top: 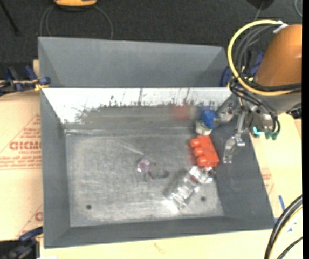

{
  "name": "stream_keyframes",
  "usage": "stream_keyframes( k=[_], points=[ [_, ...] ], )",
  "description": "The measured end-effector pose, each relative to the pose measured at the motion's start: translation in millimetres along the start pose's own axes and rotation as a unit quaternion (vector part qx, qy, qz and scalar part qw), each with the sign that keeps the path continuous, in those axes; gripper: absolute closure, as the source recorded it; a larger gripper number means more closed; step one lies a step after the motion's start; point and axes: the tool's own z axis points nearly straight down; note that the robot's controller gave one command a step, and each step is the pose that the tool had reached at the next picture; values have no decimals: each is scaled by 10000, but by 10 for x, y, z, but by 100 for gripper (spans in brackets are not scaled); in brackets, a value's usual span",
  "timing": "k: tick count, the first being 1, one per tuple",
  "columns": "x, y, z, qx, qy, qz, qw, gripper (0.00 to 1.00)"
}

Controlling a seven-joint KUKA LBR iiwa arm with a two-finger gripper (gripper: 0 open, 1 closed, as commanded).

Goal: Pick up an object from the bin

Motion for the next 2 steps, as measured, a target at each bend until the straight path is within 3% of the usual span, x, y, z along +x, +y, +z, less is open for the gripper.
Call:
stream_keyframes(
  k=[1, 2],
  points=[
    [-54, -216, 1244, 2, -3, 175, 9998, 0],
    [-48, -231, 1392, 26, -213, 44, 9998, 0]
  ],
)
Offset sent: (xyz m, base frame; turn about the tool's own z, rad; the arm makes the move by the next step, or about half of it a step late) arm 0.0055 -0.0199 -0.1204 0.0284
